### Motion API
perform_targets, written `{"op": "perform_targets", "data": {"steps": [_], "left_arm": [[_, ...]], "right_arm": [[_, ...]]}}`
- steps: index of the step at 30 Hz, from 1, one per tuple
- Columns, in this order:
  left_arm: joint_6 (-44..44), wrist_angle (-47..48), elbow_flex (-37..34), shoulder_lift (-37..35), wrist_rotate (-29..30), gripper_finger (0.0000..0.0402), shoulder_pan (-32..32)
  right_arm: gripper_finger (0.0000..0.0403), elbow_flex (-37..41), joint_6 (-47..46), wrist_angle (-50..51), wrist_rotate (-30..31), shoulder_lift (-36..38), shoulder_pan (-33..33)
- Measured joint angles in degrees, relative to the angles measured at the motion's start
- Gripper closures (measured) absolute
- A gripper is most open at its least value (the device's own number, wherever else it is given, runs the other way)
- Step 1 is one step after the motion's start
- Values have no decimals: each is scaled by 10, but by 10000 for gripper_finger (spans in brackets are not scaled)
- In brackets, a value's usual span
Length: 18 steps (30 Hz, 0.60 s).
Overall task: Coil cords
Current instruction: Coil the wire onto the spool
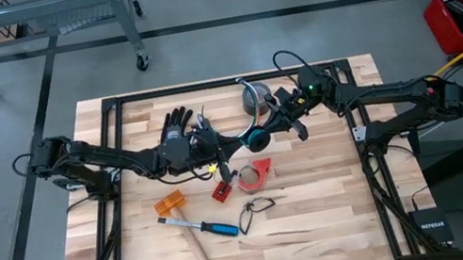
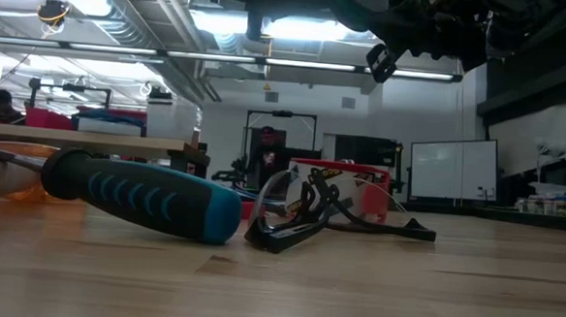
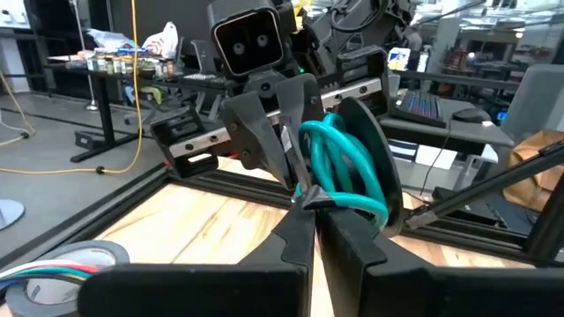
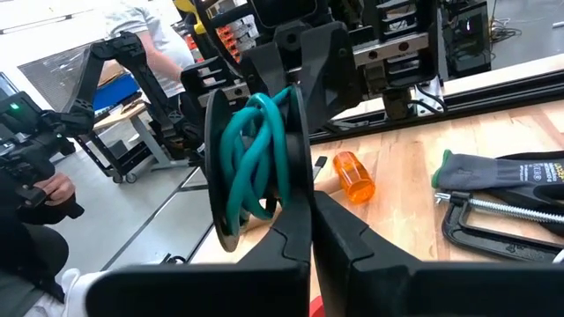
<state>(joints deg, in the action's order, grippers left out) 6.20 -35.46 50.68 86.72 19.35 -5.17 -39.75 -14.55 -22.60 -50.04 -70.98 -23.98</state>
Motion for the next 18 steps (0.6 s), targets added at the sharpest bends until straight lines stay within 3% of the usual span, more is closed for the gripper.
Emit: {"op": "perform_targets", "data": {"steps": [5, 18], "left_arm": [[17, 5, 0, 0, 0, 399, -1], [223, 11, 0, 0, -1, 401, -1]], "right_arm": [[394, 0, 0, 1, 0, 0, 0], [366, 0, -22, -34, 0, 0, -4]]}}
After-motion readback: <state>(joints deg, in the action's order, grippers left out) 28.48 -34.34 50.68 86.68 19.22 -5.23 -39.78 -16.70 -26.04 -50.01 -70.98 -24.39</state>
